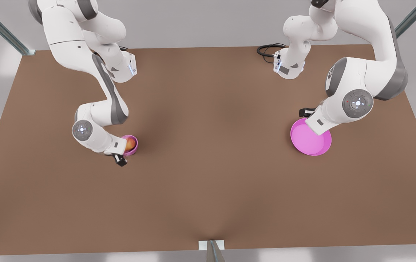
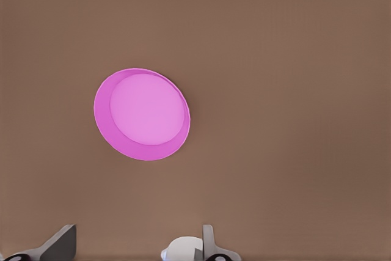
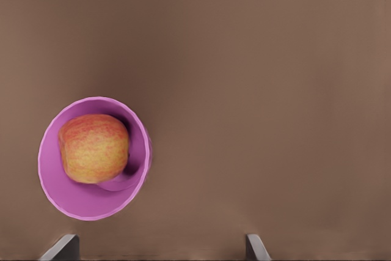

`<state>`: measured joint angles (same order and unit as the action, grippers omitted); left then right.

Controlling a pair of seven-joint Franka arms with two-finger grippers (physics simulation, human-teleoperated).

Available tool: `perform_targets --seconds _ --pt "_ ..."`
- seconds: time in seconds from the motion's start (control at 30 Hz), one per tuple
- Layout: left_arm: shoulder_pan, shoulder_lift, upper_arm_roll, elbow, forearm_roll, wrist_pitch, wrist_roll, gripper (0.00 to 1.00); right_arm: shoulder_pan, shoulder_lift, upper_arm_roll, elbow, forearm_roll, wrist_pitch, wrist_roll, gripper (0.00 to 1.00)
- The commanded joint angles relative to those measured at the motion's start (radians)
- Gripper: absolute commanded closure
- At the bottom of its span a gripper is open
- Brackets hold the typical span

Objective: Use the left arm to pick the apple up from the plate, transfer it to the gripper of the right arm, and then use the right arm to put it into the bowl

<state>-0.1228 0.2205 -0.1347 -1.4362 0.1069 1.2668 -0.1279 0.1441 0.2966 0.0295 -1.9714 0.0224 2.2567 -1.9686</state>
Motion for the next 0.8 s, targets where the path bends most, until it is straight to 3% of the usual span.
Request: perform_targets --seconds 0.0,0.07,0.13,0.2,0.3,0.37,0.77 --pt "0.000 -0.001 0.000 0.000 0.001 0.000 -0.013 0.00 0.054 0.025 -0.098 0.051 -0.059 -0.092 0.818 0.00" --pt "0.000 -0.001 0.000 0.000 0.001 0.000 -0.013 0.00 0.055 0.104 -0.180 0.144 -0.029 -0.216 1.399 0.00" --pt "0.000 -0.001 0.000 0.000 0.001 -0.001 -0.013 0.00 0.106 0.150 -0.187 0.460 -0.161 -0.663 1.791 0.00" --pt "0.000 -0.001 0.000 0.000 0.001 -0.001 -0.013 0.00 0.107 0.131 -0.189 0.554 -0.162 -0.697 1.788 0.00" --pt "0.000 0.002 0.000 0.000 0.001 -0.001 -0.013 0.00 0.083 0.004 -0.175 0.548 -0.075 -0.835 1.939 0.00" --pt "0.000 0.002 0.000 0.000 0.001 -0.003 -0.013 0.00 -0.050 -0.068 -0.063 0.528 -0.072 -0.862 1.970 0.00" --pt "-0.001 0.000 -0.006 0.005 -0.001 -0.040 -0.013 0.00 -0.044 -0.120 -0.060 0.473 -0.070 -0.812 1.962 0.00"
